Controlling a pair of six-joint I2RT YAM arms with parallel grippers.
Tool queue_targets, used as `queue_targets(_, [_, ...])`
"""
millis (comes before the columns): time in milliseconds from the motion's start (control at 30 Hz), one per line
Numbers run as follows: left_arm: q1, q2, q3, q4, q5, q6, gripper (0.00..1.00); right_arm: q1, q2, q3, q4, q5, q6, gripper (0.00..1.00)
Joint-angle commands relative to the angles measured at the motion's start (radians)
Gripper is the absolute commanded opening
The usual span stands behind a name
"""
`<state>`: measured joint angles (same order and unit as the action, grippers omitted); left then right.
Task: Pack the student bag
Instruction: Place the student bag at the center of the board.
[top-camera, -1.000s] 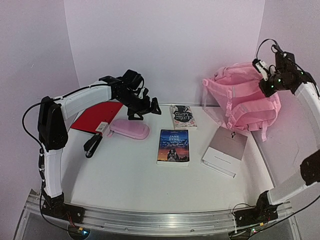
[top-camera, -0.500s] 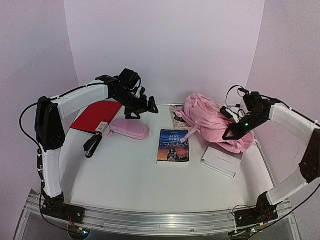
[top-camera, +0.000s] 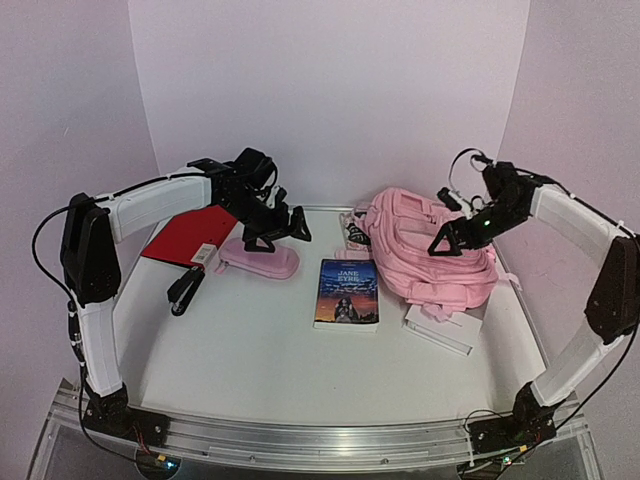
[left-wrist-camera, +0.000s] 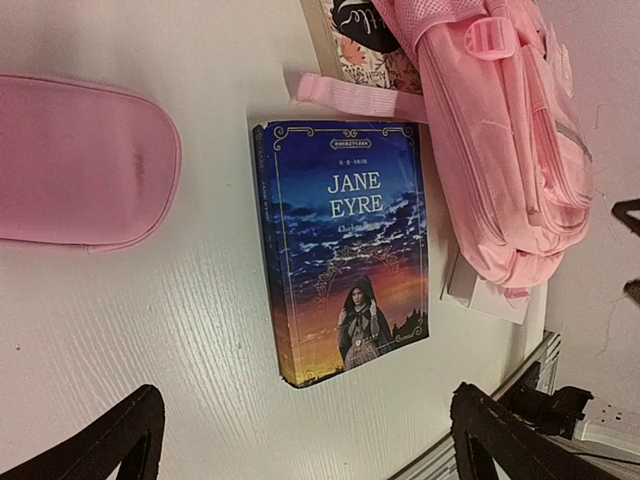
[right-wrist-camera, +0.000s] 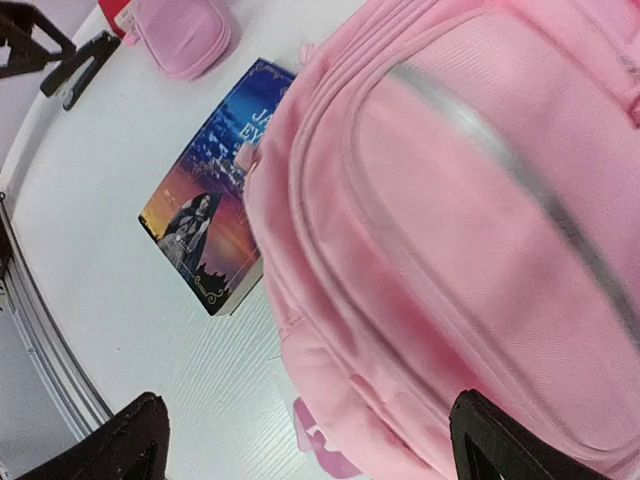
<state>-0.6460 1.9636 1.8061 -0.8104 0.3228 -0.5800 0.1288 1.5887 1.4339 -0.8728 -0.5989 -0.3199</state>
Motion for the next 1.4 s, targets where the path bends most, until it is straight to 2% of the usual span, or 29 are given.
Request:
queue_targets(0, [0.002,-0.021,0.026,0.015,0.022,0.006,1.00,-0.216,0.034,0.126,-0.089,0.087,0.042,0.98])
queue_targets(133, [0.002,-0.001,0.045,0.005,0.019,0.012,1.00,-0.305,0.126,0.068,-0.059,0.258,0.108,0.98])
queue_targets(233, [0.002,0.004,0.060,-0.014,0.010,0.015,1.00,-0.365,0.206,0.014,-0.007,0.281,0.134,0.98])
queue_targets(333, [0.002,-0.012,0.052,-0.016,-0.007,0.011,1.00,-0.382,0.303,-0.010,0.006,0.232,0.135,0.98])
queue_targets(533, [0.004,-0.064,0.008,-0.042,-0.057,-0.008,1.00,-0.371,0.431,-0.115,0.014,-0.069,0.166,0.95])
queue_targets(633, [0.005,-0.103,-0.038,-0.037,-0.075,-0.028,1.00,-0.323,0.446,-0.153,0.059,-0.188,0.219,0.85])
queue_targets(733, [0.005,-0.135,-0.081,-0.023,-0.085,-0.044,1.00,-0.230,0.435,-0.178,0.139,-0.229,0.290,0.78])
queue_targets(933, [0.006,-0.142,-0.095,-0.036,-0.094,-0.047,1.00,-0.028,0.443,-0.175,0.296,-0.230,0.434,0.76])
queue_targets(1033, [0.006,-0.136,-0.085,-0.038,-0.090,-0.043,1.00,0.023,0.435,-0.171,0.341,-0.223,0.475,0.76])
queue_targets(1133, [0.006,-0.131,-0.073,-0.037,-0.088,-0.039,1.00,0.023,0.357,-0.156,0.299,-0.182,0.427,0.81])
queue_targets(1267, [0.008,-0.126,-0.057,-0.029,-0.078,-0.038,1.00,-0.008,0.175,-0.085,0.081,-0.062,0.163,0.89])
queue_targets(1367, [0.009,-0.123,-0.054,-0.017,-0.065,-0.040,1.00,-0.011,0.068,-0.037,0.002,-0.007,0.030,0.90])
